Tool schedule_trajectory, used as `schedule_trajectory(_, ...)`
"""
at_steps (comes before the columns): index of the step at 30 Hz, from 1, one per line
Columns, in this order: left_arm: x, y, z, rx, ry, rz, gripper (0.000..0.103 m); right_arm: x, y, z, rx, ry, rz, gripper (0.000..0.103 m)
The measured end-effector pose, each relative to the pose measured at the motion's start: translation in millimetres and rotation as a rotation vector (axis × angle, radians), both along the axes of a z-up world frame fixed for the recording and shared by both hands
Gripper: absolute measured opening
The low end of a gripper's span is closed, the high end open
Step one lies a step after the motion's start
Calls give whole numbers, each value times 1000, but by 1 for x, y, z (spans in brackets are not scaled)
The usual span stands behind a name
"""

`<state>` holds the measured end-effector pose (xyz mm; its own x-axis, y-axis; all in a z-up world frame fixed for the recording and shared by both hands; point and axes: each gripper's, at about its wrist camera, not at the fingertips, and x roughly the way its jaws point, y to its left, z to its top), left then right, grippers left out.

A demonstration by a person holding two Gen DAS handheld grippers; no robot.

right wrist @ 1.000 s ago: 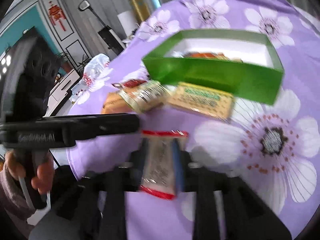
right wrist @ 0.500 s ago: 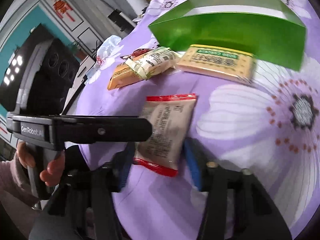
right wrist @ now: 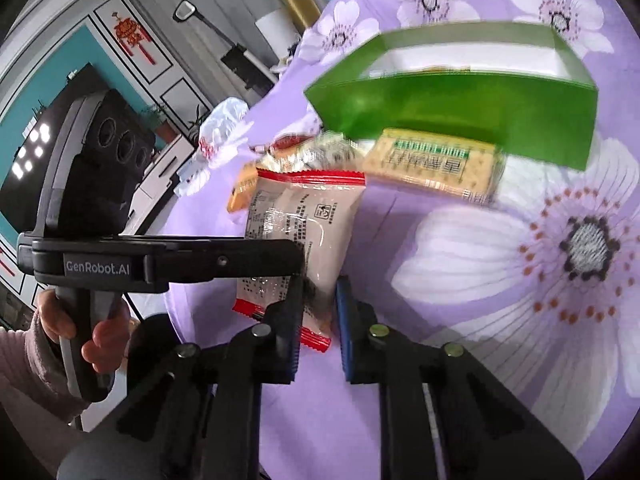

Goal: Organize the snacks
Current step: 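Lower the right gripper onto the white-red wrapped snack and grasp it, then carry the white-red snack into the green box and open the right gripper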

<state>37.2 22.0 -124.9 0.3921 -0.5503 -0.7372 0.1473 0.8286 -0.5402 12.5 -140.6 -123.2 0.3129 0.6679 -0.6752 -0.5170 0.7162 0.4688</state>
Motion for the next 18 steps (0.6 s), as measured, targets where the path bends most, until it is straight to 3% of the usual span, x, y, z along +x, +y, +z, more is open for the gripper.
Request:
schedule_trajectory(12, 67, -21, 53, 20, -143, -35, 34, 57, -17, 50, 11, -161, -89, 16)
schedule_trajectory(18, 113, -23, 60, 14, -154, -24, 34, 98, -20, 58, 8, -186, -129, 16)
